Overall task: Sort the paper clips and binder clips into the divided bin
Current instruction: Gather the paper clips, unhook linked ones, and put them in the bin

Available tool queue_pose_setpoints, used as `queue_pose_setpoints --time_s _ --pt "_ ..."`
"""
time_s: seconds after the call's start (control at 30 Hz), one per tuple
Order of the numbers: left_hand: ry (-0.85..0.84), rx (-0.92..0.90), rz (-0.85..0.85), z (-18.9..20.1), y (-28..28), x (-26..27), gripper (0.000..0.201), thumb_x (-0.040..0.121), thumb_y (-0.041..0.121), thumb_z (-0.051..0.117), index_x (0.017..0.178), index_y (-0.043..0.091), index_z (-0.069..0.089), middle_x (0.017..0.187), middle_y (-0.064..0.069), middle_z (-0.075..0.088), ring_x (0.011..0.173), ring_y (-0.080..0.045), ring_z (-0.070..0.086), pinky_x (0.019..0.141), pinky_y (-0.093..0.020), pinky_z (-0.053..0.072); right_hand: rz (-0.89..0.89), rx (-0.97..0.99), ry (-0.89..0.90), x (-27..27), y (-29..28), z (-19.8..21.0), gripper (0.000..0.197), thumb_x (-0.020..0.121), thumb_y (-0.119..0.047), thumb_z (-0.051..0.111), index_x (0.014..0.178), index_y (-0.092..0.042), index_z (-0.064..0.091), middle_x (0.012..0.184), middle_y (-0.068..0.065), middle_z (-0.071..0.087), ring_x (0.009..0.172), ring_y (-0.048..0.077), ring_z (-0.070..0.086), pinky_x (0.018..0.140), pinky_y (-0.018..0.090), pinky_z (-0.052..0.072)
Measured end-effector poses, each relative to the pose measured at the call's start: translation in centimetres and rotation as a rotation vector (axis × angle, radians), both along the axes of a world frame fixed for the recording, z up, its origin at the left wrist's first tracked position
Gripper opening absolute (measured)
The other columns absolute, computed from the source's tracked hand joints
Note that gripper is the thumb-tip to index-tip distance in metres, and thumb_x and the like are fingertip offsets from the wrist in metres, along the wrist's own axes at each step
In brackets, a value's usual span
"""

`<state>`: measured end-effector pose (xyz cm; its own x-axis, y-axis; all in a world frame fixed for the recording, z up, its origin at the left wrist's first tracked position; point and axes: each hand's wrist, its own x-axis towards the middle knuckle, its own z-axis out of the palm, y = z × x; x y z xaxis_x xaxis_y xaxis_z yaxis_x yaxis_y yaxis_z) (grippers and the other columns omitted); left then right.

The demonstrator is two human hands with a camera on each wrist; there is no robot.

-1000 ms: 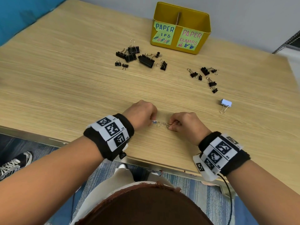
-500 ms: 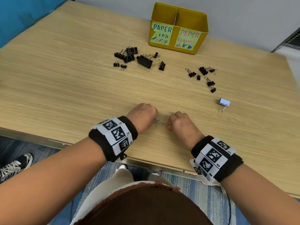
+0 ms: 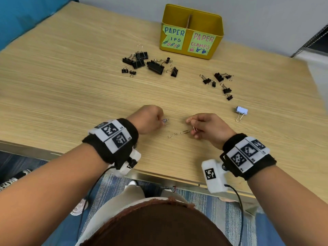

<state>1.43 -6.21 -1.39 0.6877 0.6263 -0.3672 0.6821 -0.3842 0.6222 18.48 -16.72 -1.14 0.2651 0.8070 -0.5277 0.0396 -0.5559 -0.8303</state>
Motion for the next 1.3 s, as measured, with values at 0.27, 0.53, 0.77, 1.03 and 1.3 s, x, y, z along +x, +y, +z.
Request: queue_pose_setpoints --time_s 0.27,0.53,0.77,1.03,1.3 --pt "-0.152 -0.323 0.157 -0.2 1.4 -0.7 0.023 0.084 -0.002 0.060 0.072 0.018 0.058 0.065 -0.001 0.058 0.056 -0.009 0.054 0.050 -0.013 0.046 -0.142 -0.119 0.269 0.8 1.2 0.4 0.029 0.094 -0.017 0.038 0.076 -0.008 0.058 0.066 0.002 0.051 0.052 0.010 0.043 0.039 0.017 0.039" --pt "-0.234 -0.545 0.334 -0.4 1.5 -0.4 0.026 0.088 0.000 0.038 0.069 0.007 0.053 0.064 -0.008 0.046 0.054 -0.015 0.041 0.041 -0.019 0.036 0.398 -0.043 -0.656 -0.2 0.8 0.0 0.029 0.095 -0.035 0.044 0.082 -0.015 0.062 0.080 -0.004 0.058 0.078 0.013 0.052 0.070 0.021 0.037" --pt "-0.170 -0.520 0.353 -0.2 1.9 -0.1 0.022 0.086 0.017 0.056 0.065 0.011 0.052 0.061 -0.003 0.045 0.053 -0.013 0.040 0.049 -0.023 0.032 0.590 -0.079 -0.739 -0.4 1.0 -0.4 0.009 0.082 -0.022 0.066 0.082 -0.016 0.060 0.074 -0.011 0.051 0.073 0.007 0.048 0.059 0.011 0.033" --pt "-0.127 -0.422 0.273 -0.4 2.1 -0.4 0.023 0.089 0.008 0.056 0.066 0.012 0.054 0.059 -0.003 0.048 0.053 -0.012 0.043 0.044 -0.016 0.039 0.410 -0.053 -0.451 -0.6 1.4 -0.1 0.015 0.095 -0.025 0.045 0.087 -0.013 0.050 0.071 -0.004 0.049 0.061 0.009 0.045 0.052 0.019 0.037" --pt "-0.271 -0.602 0.364 -0.1 2.6 -0.7 0.028 0.093 -0.008 0.037 0.074 0.004 0.053 0.068 -0.008 0.050 0.054 -0.013 0.054 0.040 -0.013 0.046 0.108 0.033 0.275 -1.1 2.2 0.1 0.021 0.095 0.001 0.039 0.090 -0.010 0.056 0.067 0.005 0.052 0.044 0.006 0.048 0.039 0.016 0.041"
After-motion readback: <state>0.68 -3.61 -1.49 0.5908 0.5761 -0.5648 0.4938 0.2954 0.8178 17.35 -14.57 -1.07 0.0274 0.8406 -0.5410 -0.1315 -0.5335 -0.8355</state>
